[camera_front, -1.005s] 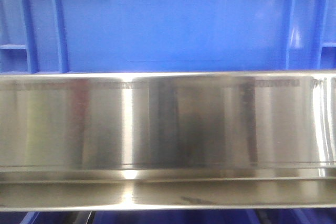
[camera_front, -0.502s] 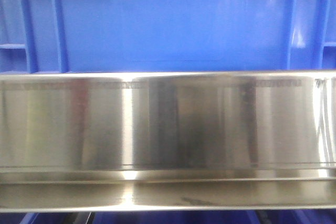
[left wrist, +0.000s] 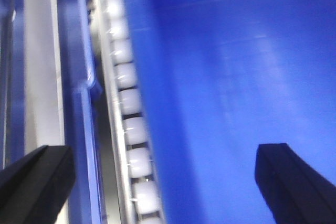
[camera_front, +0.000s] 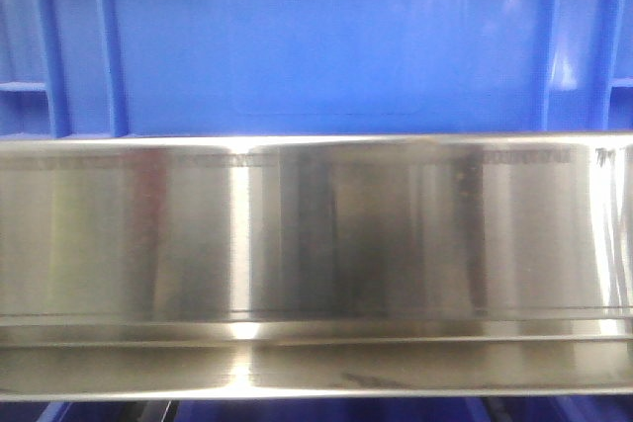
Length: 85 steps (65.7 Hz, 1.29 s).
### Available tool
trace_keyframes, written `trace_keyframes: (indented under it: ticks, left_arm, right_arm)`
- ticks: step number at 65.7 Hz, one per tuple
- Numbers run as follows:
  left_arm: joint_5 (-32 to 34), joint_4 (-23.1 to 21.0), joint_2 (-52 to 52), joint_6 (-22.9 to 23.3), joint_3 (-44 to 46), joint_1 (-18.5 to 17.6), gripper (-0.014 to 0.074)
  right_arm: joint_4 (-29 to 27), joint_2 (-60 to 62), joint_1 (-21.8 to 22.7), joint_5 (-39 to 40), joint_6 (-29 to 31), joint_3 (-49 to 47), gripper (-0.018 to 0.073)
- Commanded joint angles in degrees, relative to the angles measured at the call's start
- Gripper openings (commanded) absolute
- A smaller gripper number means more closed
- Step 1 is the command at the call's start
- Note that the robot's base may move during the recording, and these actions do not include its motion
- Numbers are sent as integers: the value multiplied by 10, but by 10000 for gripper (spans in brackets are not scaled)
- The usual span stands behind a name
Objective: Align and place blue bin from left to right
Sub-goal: 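Lower both grippers onto opposite side walls of the blue bin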
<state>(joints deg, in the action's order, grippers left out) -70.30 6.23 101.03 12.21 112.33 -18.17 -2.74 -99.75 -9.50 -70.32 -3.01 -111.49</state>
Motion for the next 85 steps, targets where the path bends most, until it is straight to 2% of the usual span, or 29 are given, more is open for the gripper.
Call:
trace_keyframes:
  ticks: [1, 20, 73, 79, 83, 85]
  left_arm:
    - [12, -13, 4, 4, 6, 3, 601]
    - [12, -33, 28, 4, 6, 3, 601]
    - [13, -38, 39, 3, 6, 2, 598]
    - [11, -38, 39, 3, 6, 2, 556]
    - [9, -38, 39, 3, 6, 2, 482]
    - [8, -38, 39, 3, 6, 2, 430]
  right_arm:
    - [0, -13, 1, 4, -1, -5, 559]
    - [0, -46, 1, 18, -1, -5, 559]
    - [-8, -52, 1, 49, -1, -5, 559]
    - [-8, -53, 1, 49, -1, -5, 505]
    - [-8, -54, 1, 49, -1, -4, 417]
    - [-8, -54, 1, 47, -1, -4, 343]
